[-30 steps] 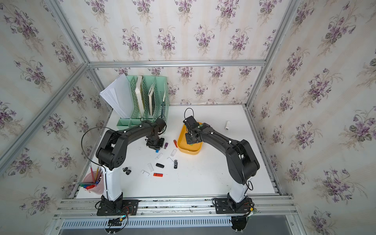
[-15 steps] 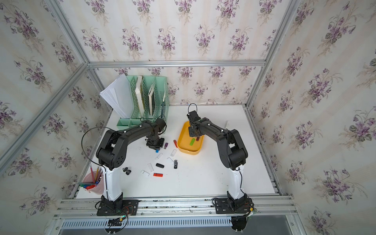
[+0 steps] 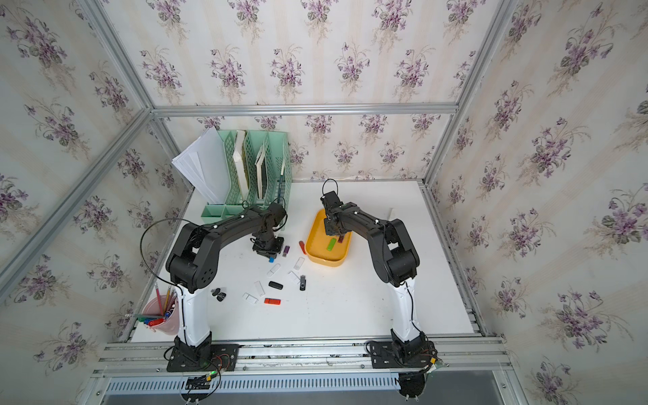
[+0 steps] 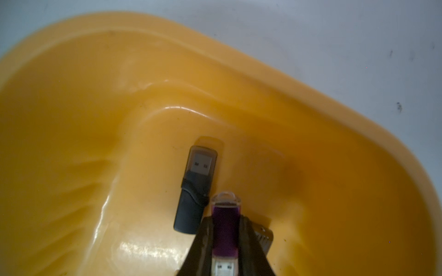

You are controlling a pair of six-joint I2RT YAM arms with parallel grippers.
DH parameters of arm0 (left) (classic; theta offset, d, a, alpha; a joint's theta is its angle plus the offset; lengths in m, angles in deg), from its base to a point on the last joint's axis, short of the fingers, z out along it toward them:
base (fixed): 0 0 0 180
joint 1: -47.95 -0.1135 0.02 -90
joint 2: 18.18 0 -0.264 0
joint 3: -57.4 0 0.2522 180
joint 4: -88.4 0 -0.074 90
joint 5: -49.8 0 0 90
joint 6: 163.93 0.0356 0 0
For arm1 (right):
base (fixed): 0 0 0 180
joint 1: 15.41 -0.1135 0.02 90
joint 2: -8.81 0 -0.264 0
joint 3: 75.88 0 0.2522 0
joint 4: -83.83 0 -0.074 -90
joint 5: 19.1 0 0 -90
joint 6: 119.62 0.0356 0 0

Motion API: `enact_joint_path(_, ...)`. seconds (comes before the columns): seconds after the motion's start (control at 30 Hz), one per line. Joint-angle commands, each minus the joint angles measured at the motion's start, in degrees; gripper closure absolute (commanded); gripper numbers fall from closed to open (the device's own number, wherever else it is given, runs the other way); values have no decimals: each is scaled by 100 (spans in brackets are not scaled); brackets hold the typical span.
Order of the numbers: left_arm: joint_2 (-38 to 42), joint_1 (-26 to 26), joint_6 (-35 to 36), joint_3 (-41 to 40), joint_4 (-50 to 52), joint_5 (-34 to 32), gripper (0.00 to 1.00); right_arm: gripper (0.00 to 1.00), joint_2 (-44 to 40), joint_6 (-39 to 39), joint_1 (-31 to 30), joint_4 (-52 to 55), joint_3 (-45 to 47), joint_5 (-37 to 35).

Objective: Put the usb flash drive into the storage box
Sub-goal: Place the USB flash in the storage box.

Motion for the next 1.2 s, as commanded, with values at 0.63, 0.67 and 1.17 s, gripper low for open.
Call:
enact_joint_path(0.63,748,51,146,1119,1018,12,77,59,-637,85,17,38,-11,-244)
enact_joint_path(0.67,754,76,148,1211,1052,38,77,58,-833,121,25,65,48,-312)
enact_joint_path(1.17,-491,1109,183,3544,1604,250,76,57,-2786,710,1055,144,1750,-326)
